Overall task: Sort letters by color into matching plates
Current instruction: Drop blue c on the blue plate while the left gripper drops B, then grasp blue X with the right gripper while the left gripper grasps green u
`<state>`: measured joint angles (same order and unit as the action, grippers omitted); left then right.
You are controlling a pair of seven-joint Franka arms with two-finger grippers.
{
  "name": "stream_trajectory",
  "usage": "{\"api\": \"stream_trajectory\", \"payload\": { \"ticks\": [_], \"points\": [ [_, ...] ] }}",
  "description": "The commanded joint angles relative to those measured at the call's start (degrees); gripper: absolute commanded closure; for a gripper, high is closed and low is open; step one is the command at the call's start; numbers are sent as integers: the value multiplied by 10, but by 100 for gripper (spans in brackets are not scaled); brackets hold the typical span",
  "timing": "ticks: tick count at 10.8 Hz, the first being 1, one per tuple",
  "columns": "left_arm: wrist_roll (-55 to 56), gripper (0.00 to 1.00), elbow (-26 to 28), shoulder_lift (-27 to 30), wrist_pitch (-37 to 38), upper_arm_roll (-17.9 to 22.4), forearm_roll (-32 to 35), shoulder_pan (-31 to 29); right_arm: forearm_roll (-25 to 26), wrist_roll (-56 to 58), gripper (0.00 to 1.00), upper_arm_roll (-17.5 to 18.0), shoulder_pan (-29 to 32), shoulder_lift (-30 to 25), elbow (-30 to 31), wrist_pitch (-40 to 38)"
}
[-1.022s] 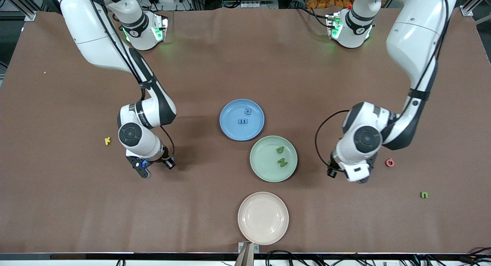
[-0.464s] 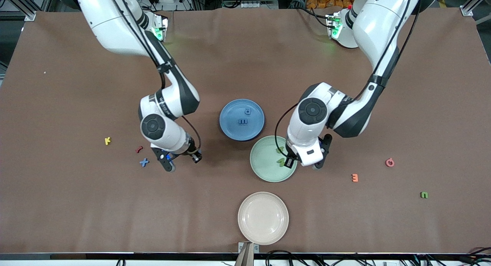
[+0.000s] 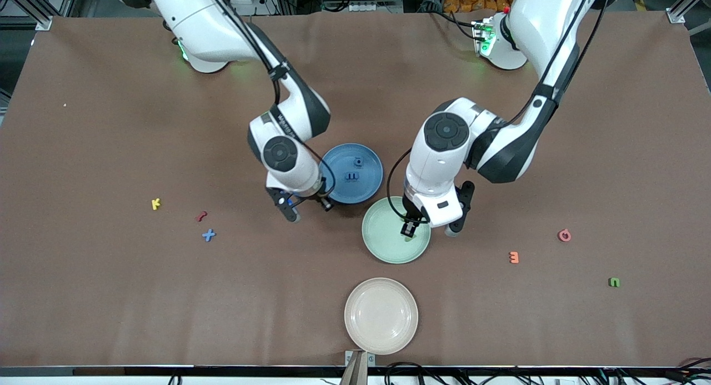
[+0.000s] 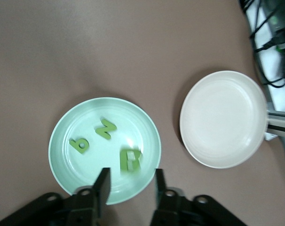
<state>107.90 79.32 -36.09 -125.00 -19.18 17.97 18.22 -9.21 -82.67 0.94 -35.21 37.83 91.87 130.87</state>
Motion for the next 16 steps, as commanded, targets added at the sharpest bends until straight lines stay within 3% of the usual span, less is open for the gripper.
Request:
{"api": "stream_trajectory", "payload": {
  "ticks": [1,2,3,4,5,6,8,11,13,16],
  "points": [
    [6,0,13,28,11,7,5,10,-6,-39,100,21,-23,-1,5,18],
    [6,0,13,29,12,8,5,8,-6,-43,95,22,-28,0,5,20],
    [6,0,13,30,13,11,5,8,-8,-44,49,23,-28,0,7,19],
    [6,0,13,31,14,13,4,7,-8,-47,20,24,-28,0,7,20],
    [5,0,13,34,27,16,5,1,-6,-47,5,25,-28,0,8,19],
    [-2,0,13,35,42,15,5,-8,-5,-47,0,25,-28,-1,8,18],
    [-59,0,15,35,80,13,-1,-36,-5,-37,0,25,-13,-19,11,11],
    [-176,0,57,42,112,7,-20,-115,4,67,1,29,72,-61,58,-6],
    [-265,0,97,57,104,2,-21,-185,63,98,1,29,131,-61,56,-15],
    [-383,0,134,58,68,-68,-22,-333,82,232,1,29,212,-58,59,-16]
  ]
}}
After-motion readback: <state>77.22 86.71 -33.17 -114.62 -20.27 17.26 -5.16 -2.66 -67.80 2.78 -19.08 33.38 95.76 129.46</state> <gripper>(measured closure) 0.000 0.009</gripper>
